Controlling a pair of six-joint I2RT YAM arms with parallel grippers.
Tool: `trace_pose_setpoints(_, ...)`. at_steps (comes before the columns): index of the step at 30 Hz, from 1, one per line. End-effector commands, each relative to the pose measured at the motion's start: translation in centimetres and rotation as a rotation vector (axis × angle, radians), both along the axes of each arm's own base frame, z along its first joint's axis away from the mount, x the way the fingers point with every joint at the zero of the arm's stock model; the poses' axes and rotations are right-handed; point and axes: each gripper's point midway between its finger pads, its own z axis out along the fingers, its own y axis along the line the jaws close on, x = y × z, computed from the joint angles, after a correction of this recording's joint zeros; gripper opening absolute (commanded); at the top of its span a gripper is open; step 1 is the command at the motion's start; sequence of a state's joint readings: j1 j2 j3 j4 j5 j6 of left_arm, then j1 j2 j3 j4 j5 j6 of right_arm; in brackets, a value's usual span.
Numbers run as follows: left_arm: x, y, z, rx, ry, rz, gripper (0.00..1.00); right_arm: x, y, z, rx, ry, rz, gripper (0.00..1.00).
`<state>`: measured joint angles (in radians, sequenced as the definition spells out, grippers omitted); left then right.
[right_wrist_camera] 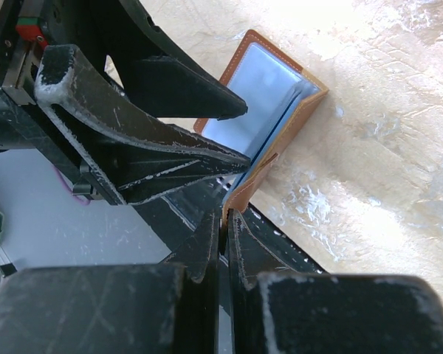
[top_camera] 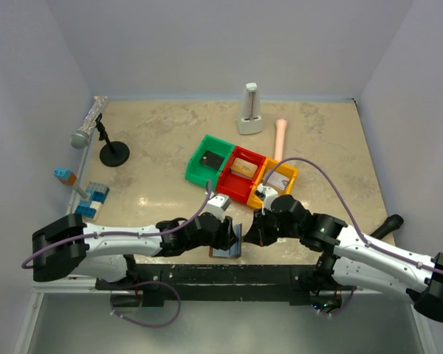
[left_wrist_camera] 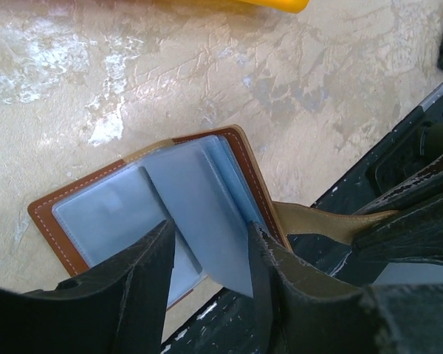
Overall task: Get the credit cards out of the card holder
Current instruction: Remove the credit card from the card holder.
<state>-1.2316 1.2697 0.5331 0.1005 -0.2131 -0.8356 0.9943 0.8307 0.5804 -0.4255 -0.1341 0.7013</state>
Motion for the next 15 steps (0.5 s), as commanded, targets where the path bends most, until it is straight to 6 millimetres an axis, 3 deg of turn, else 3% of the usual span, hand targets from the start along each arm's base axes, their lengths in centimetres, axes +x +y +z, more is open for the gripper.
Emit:
trace_pose_setpoints(1, 0.9, 0.2, 0.9, -0.001, -0.015, 0.048, 0.47, 0.2, 0.9, 2.0, 0.067, -0.026, 0.008, 0.0)
trace_pose_setpoints(15, 1.6, 2.7, 1.7, -0.027, -0.031, 0.13, 0.49, 0.2, 0.4, 2.0, 0.044, -0.038, 0.012, 0.0)
